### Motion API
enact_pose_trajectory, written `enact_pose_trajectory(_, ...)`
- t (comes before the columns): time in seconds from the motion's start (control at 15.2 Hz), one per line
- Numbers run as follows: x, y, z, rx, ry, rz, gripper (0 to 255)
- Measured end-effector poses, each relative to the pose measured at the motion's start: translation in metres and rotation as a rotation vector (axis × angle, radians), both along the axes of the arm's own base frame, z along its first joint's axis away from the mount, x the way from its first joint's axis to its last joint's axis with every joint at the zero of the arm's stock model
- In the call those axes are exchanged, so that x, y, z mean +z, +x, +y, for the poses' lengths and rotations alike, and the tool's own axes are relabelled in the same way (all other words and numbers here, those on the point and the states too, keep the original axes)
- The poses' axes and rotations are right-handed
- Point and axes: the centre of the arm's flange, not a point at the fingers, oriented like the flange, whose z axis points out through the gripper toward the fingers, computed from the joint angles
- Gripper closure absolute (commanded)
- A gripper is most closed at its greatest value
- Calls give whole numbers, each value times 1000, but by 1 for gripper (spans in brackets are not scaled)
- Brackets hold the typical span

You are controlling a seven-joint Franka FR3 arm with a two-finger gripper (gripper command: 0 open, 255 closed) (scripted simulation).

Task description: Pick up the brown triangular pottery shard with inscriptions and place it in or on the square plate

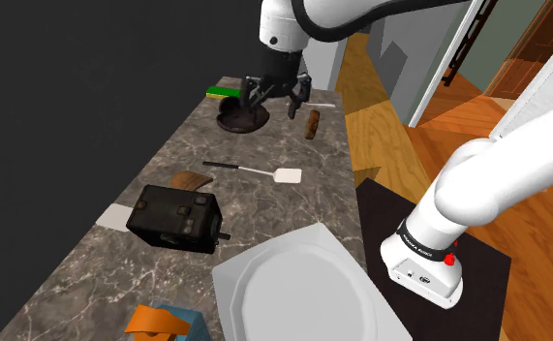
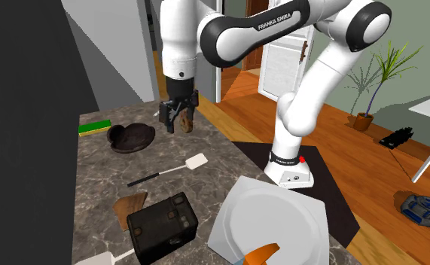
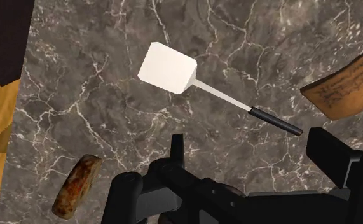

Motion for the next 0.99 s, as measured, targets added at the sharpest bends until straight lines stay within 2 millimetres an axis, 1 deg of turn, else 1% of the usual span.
enact_pose_trajectory(0.26,-20,27,42,-67,0,0,0)
enact_pose_trajectory(0.33,-22,31,56,-82,0,0,0)
enact_pose_trajectory(0.46,-31,44,74,-117,0,0,0)
enact_pose_trajectory(0.59,-43,60,98,-148,1,0,0)
enact_pose_trajectory(0.66,-48,64,109,-165,1,1,0)
enact_pose_trajectory(0.86,-57,89,138,-216,3,1,0)
enact_pose_trajectory(0.92,-60,100,149,-232,4,1,0)
enact_pose_trajectory(0.99,-67,107,158,-250,4,1,0)
